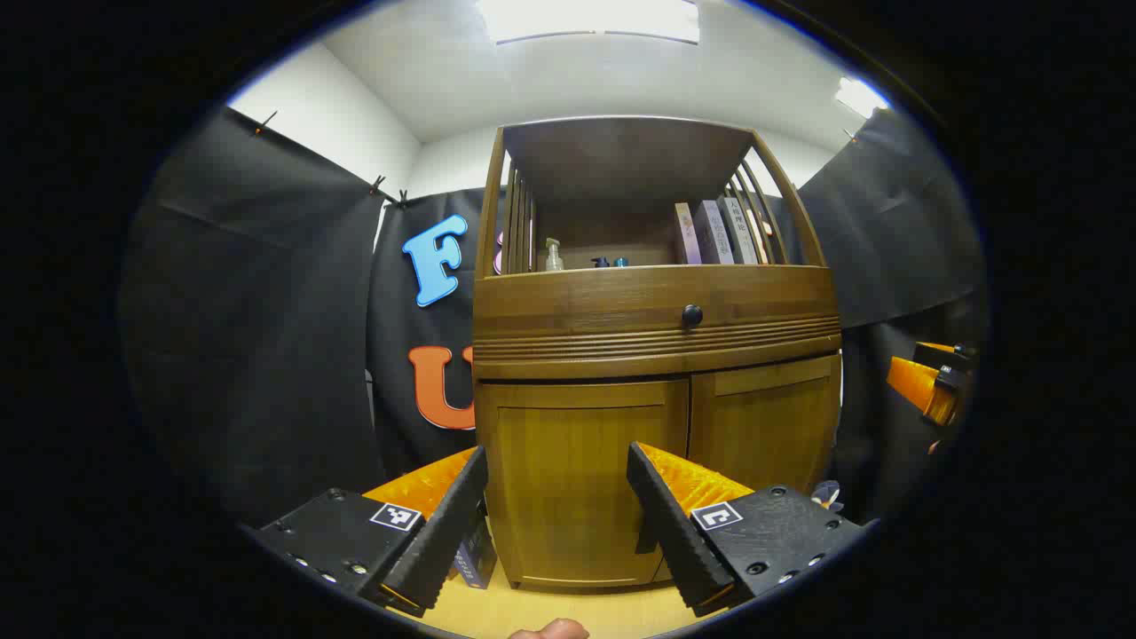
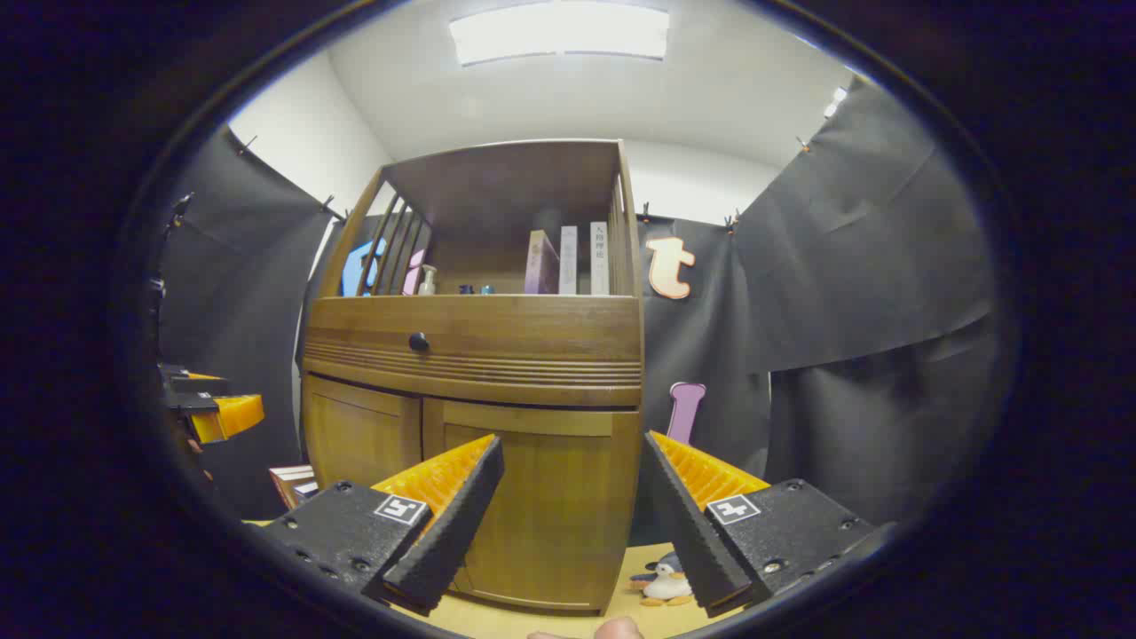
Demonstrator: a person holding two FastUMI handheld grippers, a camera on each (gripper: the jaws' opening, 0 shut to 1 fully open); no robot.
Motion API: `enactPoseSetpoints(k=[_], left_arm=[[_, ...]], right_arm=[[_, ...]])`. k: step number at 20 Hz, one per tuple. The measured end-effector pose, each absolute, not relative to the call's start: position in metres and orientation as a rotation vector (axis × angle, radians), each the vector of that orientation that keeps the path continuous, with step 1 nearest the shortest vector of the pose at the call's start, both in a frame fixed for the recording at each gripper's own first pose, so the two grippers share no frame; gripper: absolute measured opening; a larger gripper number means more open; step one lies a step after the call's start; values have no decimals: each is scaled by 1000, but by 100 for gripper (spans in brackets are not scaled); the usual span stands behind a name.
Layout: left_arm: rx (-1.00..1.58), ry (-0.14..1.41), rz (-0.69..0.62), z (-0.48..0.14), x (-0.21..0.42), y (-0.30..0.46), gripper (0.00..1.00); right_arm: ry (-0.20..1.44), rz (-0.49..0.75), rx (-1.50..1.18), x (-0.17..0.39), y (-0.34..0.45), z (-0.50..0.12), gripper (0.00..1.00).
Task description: Open the right door of the double-door shoe cabinet with the right hand, and open the left door with the left hand.
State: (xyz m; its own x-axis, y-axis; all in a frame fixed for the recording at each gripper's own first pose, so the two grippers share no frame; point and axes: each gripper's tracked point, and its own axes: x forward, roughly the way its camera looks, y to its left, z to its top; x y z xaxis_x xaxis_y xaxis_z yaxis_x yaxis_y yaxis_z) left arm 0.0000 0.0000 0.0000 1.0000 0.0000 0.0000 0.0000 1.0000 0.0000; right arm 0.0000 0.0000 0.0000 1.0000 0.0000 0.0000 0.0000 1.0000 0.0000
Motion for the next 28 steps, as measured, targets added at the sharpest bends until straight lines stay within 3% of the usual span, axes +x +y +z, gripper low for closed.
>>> enactPoseSetpoints(k=[16,28], left_arm=[[-5,12,5,-2,2,8,95],[-5,28,48,-19,-10,42,95]], right_arm=[[62,125,5,17,50,-26,100],[259,211,16,53,115,-132,96]])
